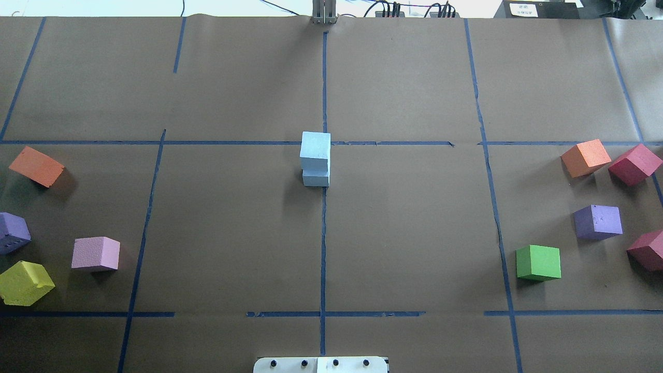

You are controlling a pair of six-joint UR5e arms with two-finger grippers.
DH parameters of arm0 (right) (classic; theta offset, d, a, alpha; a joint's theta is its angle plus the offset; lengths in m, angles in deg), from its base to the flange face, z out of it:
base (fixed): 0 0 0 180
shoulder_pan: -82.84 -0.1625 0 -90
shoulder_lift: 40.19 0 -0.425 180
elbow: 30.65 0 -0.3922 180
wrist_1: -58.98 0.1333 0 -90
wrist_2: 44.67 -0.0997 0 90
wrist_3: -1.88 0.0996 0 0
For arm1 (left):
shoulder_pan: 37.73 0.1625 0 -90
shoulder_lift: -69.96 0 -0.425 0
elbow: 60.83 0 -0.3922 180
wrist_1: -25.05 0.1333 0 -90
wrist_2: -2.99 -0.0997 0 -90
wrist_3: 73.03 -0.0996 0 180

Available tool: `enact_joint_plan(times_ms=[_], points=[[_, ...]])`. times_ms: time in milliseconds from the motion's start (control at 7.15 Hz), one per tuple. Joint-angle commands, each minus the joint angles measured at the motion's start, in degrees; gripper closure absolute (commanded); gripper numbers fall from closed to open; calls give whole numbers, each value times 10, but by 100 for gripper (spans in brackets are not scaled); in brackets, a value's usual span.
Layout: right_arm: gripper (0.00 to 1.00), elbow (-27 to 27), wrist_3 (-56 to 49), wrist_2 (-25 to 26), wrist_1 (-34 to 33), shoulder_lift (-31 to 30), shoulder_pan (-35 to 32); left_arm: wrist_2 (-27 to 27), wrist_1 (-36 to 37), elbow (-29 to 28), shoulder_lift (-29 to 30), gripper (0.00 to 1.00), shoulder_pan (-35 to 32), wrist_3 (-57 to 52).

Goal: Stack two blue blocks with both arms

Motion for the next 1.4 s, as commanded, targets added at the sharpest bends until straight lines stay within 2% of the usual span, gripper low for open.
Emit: enact_joint_plan(times_ms=[0,420,699,1259], points=[[0,1,0,0,0,1,0,-7,-1,-5,-24,0,-3,-14],[0,2,-1,0,0,0,0,0,-1,-16,-47,0,-49,-16],[0,2,-1,0,0,1,1,27,-2,-40,-52,0,-95,-16],[0,1,-1,0,0,1,1,28,-1,-47,-49,0,-104,-13]])
